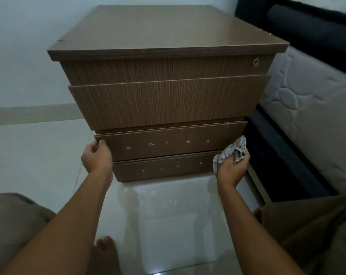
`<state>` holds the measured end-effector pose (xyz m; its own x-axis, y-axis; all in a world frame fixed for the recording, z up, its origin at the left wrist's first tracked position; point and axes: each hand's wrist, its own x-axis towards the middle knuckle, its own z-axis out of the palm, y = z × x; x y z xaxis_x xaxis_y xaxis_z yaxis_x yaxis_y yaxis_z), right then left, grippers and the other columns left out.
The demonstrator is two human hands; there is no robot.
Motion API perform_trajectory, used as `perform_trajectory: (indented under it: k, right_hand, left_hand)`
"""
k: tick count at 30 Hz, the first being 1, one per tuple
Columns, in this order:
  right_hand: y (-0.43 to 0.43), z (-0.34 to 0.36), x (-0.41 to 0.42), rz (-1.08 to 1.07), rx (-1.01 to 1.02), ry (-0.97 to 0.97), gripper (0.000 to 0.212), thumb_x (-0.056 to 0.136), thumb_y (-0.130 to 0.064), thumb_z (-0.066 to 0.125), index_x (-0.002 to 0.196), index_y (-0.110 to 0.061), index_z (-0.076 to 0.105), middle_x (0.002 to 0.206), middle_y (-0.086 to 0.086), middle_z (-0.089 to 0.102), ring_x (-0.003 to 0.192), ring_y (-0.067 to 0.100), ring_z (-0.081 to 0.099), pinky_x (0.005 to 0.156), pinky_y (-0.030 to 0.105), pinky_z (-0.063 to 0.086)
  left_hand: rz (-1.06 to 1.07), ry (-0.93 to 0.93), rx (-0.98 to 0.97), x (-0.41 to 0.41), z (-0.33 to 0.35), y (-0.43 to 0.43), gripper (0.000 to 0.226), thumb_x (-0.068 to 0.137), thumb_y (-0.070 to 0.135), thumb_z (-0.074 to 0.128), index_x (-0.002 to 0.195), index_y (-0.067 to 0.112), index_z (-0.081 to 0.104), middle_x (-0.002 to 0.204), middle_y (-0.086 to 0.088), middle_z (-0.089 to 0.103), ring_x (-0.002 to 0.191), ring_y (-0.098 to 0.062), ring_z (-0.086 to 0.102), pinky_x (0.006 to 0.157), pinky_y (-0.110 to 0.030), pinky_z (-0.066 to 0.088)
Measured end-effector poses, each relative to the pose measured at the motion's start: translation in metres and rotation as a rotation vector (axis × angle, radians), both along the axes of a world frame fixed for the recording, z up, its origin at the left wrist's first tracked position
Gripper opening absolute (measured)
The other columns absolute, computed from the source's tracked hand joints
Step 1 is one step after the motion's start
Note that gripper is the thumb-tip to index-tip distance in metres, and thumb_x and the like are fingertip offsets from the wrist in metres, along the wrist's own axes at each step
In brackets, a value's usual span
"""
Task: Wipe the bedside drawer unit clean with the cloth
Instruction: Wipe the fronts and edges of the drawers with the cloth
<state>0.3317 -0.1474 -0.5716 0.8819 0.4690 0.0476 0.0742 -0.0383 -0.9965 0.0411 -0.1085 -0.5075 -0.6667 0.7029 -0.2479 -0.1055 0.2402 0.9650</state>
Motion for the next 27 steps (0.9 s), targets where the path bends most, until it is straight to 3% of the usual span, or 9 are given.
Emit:
perform_trajectory:
  k: [3, 7, 9, 11, 15, 18, 19, 22, 27]
  right_hand:
    - [0.015, 0.004, 0.01, -0.013, 0.031, -0.005, 0.042, 0.097, -0.007, 0.047, 0.139, -0.015, 0.046, 0.134, 0.006, 0.056, 0.122, 0.022, 0.054, 0.095, 0.02, 0.038]
    - [0.033, 0.005, 0.003, 0.112, -0.01, 0.035, 0.05, 0.102, -0.016, 0.044, 0.15, -0.02, 0.03, 0.123, -0.011, 0.052, 0.104, 0.005, 0.054, 0.081, 0.001, 0.036]
    - [0.039, 0.0, -0.01, 0.14, -0.018, 0.019, 0.058, 0.102, -0.022, 0.043, 0.154, -0.024, 0.017, 0.145, -0.006, 0.041, 0.126, 0.013, 0.046, 0.103, 0.019, 0.036]
    - [0.041, -0.009, -0.025, 0.157, -0.019, -0.038, 0.062, 0.101, -0.019, 0.044, 0.155, -0.024, 0.012, 0.158, 0.003, 0.027, 0.141, 0.02, 0.032, 0.115, 0.037, 0.029]
    - [0.044, -0.016, -0.058, 0.225, -0.01, -0.096, 0.068, 0.1, -0.007, 0.043, 0.154, -0.017, 0.003, 0.162, 0.001, 0.002, 0.149, 0.017, 0.004, 0.121, 0.038, 0.014]
    - [0.045, -0.018, -0.083, 0.253, -0.013, -0.128, 0.071, 0.099, -0.003, 0.045, 0.154, -0.013, 0.001, 0.162, 0.003, -0.003, 0.146, 0.011, -0.006, 0.116, 0.013, -0.001]
    - [0.045, -0.018, -0.093, 0.267, -0.004, -0.131, 0.073, 0.098, -0.001, 0.045, 0.154, -0.012, 0.0, 0.162, 0.004, -0.005, 0.145, 0.01, -0.008, 0.114, 0.011, -0.003]
    - [0.044, -0.019, -0.124, 0.333, 0.007, -0.17, 0.077, 0.097, -0.001, 0.047, 0.153, -0.013, -0.005, 0.16, 0.001, -0.012, 0.146, 0.015, -0.013, 0.119, 0.028, -0.002]
    - [0.037, -0.027, -0.171, 0.476, 0.004, -0.326, 0.076, 0.097, -0.001, 0.044, 0.15, -0.012, -0.009, 0.157, 0.002, -0.019, 0.145, 0.013, -0.022, 0.12, 0.033, -0.006]
  left_hand:
    - [-0.006, 0.005, 0.0, -0.002, -0.002, -0.001, 0.03, 0.096, 0.023, 0.051, 0.123, 0.021, 0.065, 0.108, 0.005, 0.064, 0.105, -0.019, 0.062, 0.097, -0.039, 0.052]
    - [-0.017, 0.009, 0.01, -0.008, -0.004, -0.001, 0.029, 0.094, 0.016, 0.052, 0.118, 0.018, 0.069, 0.103, 0.005, 0.064, 0.094, -0.016, 0.063, 0.088, -0.036, 0.056]
    - [-0.04, 0.005, 0.018, -0.011, -0.004, -0.002, 0.028, 0.094, 0.014, 0.052, 0.115, 0.015, 0.07, 0.105, 0.002, 0.066, 0.089, -0.012, 0.064, 0.085, -0.035, 0.057]
    - [-0.059, 0.0, 0.018, -0.016, -0.005, -0.002, 0.028, 0.094, 0.013, 0.053, 0.117, 0.013, 0.069, 0.112, -0.001, 0.068, 0.095, -0.014, 0.066, 0.087, -0.037, 0.057]
    - [-0.101, -0.011, 0.006, -0.024, -0.007, -0.002, 0.028, 0.096, 0.016, 0.053, 0.118, 0.014, 0.069, 0.12, -0.003, 0.068, 0.109, -0.018, 0.064, 0.091, -0.042, 0.056]
    - [-0.125, -0.011, -0.002, -0.028, -0.005, -0.002, 0.022, 0.097, 0.019, 0.054, 0.113, 0.015, 0.069, 0.124, -0.003, 0.066, 0.114, -0.02, 0.062, 0.093, -0.044, 0.055]
    - [-0.132, -0.005, -0.004, -0.029, -0.004, -0.003, 0.019, 0.098, 0.02, 0.054, 0.109, 0.017, 0.069, 0.125, -0.003, 0.066, 0.114, -0.02, 0.062, 0.093, -0.044, 0.055]
    - [-0.16, 0.022, 0.002, -0.03, -0.004, -0.004, 0.017, 0.099, 0.019, 0.053, 0.105, 0.025, 0.067, 0.12, -0.001, 0.067, 0.112, -0.018, 0.062, 0.093, -0.042, 0.054]
    - [-0.204, 0.091, -0.009, -0.033, -0.002, -0.007, 0.023, 0.1, 0.017, 0.051, 0.114, 0.024, 0.067, 0.112, 0.005, 0.065, 0.107, -0.015, 0.061, 0.089, -0.037, 0.055]
